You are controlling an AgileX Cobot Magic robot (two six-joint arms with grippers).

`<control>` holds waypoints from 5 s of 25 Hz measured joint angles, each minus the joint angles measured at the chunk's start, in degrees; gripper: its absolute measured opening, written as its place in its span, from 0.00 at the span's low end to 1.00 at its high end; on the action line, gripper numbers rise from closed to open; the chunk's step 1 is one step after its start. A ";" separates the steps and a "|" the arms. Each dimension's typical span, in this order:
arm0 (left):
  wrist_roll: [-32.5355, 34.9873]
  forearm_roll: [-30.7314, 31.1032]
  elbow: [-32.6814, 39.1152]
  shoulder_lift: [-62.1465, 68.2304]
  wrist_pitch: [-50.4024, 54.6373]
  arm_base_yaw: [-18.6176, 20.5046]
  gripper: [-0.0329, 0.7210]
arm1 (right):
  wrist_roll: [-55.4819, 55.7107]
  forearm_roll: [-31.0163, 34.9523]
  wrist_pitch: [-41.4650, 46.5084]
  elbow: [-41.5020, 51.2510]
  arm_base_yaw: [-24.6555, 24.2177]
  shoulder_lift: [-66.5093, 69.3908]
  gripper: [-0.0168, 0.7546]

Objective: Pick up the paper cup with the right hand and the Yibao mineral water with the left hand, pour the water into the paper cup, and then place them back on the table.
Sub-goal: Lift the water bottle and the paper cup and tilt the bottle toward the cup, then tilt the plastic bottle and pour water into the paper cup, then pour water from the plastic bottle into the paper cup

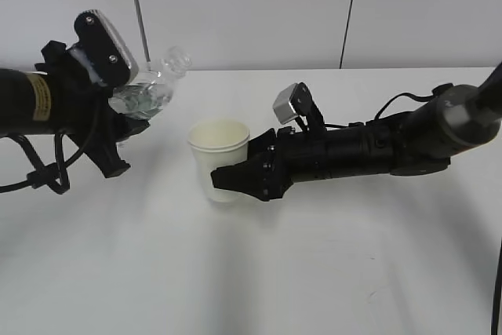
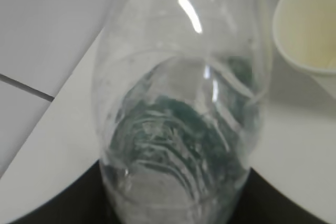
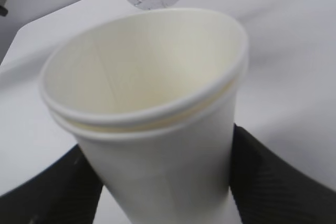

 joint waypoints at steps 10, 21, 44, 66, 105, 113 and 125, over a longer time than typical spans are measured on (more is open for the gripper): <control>0.02 6.59 -4.35 0.00 10.62 -4.01 0.50 | 1.39 -2.41 1.21 -0.95 0.00 0.00 0.72; 0.07 12.34 -5.23 0.00 16.47 -4.90 0.50 | 1.65 -2.47 1.95 -0.95 0.00 0.00 0.72; 0.16 22.08 -5.66 0.00 22.72 -7.52 0.47 | 2.08 -2.47 2.70 -0.95 0.00 0.00 0.72; 0.20 26.45 -5.66 0.00 24.81 -8.61 0.47 | 2.28 -3.33 0.13 -0.95 0.15 -0.10 0.72; 0.20 33.16 -5.78 0.00 28.47 -9.56 0.47 | 3.56 -4.62 0.01 -0.95 0.14 -0.75 0.72; 0.20 34.15 -5.84 0.00 29.06 -9.56 0.47 | 3.56 -5.19 0.01 -0.95 0.14 -0.75 0.72; 0.20 36.13 -5.84 0.00 29.10 -9.56 0.47 | 3.56 -5.47 0.01 -0.95 0.14 -0.75 0.72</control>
